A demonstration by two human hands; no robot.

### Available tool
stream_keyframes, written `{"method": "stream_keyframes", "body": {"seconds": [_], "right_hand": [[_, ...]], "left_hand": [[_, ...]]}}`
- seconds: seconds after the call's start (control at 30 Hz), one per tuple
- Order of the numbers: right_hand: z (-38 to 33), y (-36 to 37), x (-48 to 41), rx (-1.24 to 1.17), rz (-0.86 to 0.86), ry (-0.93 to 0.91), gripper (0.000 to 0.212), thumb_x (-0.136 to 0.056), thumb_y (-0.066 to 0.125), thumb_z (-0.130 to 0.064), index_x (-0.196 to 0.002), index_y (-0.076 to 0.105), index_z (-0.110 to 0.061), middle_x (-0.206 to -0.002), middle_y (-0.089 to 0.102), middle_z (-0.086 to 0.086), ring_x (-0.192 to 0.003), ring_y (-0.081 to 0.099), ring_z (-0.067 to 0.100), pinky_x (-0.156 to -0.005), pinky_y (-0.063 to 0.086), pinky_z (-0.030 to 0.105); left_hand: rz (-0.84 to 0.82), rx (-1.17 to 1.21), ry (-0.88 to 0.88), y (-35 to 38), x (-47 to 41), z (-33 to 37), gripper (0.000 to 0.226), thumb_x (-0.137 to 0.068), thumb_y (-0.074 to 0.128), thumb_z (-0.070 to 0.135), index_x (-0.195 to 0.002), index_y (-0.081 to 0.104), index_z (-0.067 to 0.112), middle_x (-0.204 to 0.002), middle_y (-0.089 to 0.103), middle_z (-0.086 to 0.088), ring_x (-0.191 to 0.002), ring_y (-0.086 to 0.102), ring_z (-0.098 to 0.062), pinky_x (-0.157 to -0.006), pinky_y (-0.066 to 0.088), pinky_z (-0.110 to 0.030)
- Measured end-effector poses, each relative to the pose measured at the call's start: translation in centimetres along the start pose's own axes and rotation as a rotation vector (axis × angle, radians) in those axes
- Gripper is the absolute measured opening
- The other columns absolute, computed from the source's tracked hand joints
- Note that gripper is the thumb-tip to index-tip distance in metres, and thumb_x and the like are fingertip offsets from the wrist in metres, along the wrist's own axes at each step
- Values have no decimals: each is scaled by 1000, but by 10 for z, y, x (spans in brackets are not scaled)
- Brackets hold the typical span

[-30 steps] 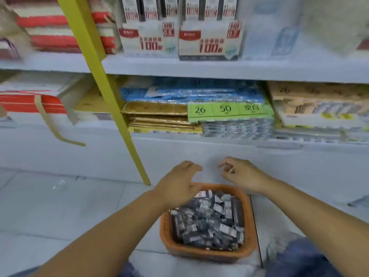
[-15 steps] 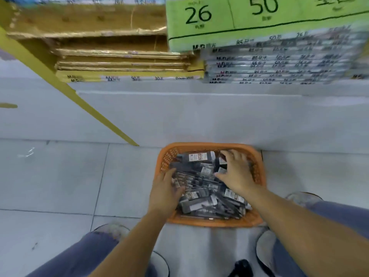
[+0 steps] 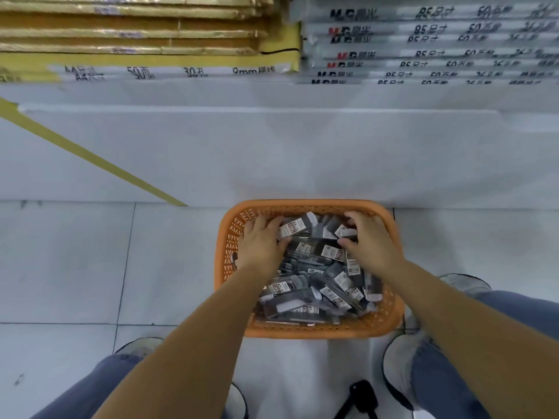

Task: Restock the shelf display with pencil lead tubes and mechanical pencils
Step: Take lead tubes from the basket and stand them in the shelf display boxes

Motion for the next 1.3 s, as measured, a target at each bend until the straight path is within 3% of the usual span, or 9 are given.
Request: {"method": "stream_keyframes", "body": {"seconds": [0.27,0.4,0.57,0.7,0.87,0.93,1.0,1.17,1.3], "right_hand": [[-3,14,-7,-104,-223,106,58,-73,79,-44,-122,55,-22,-125,52,0,-105,54,17,-85,44,30],[-3,12,-3,-322,-203,170,48,-75,79,-36,-114,52,-29,-109,56,-13,-89,54,2,-64,42,20],[-22,14,-3,-382,-281,133,42,-77,73,-26,-116,58,-28,-109,63,-9,-87,62,5,-68,53,25],[-29,6,2,-422,-244,87,47,-79,77,-33,-122,59,-27,-108,59,-21,-99,58,2,-74,44,16],[-42,-23,11,-626,-93,82,34,-82,73,-35,-113,59,-37,-96,70,-21,-83,66,-3,-69,51,20],[-47,-29,17,-748,-80,116,27,-82,73,-37,-106,61,-38,-85,72,-20,-73,69,-3,-54,51,15],[-51,-27,25,-925,-113,150,29,-82,75,-33,-108,63,-33,-85,74,-17,-75,72,6,-57,55,24],[-67,-17,45,-1209,-203,191,31,-83,72,-15,-112,63,-22,-98,75,5,-96,69,28,-86,52,46],[-81,-17,58,-1300,-244,193,37,-86,67,-6,-121,57,-17,-101,71,11,-91,65,27,-82,50,44]], "left_hand": [[-169,96,-98,-1,-14,-5,46,-95,65,37,-137,57,21,-139,50,-6,-124,50,-29,-107,44,-46],[-128,305,-156,-5,-6,-8,23,-96,65,28,-117,68,22,-118,64,-3,-93,63,-20,-81,55,-37],[13,518,-173,-16,11,-13,8,-95,66,26,-94,60,32,-98,67,12,-80,64,-3,-67,54,-26],[90,714,-220,-20,29,-24,18,-96,66,25,-84,54,31,-85,71,12,-68,66,6,-48,45,-9],[110,1144,-331,-19,50,-32,15,-95,67,15,-87,55,14,-92,78,-6,-88,75,-24,-73,60,-37],[77,1339,-349,-20,57,-26,12,-95,66,10,-90,55,11,-97,78,-11,-89,75,-25,-67,60,-31],[8,1449,-333,-20,64,-16,10,-95,66,9,-92,56,11,-102,77,-14,-87,75,-24,-67,59,-29],[-133,1325,-275,-18,80,2,32,-88,73,6,-116,63,18,-107,77,-7,-91,75,-23,-76,57,-36],[-309,1194,-230,-21,92,14,34,-88,75,13,-121,67,16,-112,77,-7,-107,71,-34,-97,54,-50]]}}
Point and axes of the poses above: each hand's wrist, its own x-axis away from the middle knuckle, its own y-axis out of the palm, z = x × y, the point moved 7 cm from there along -x, towards the middle knuckle
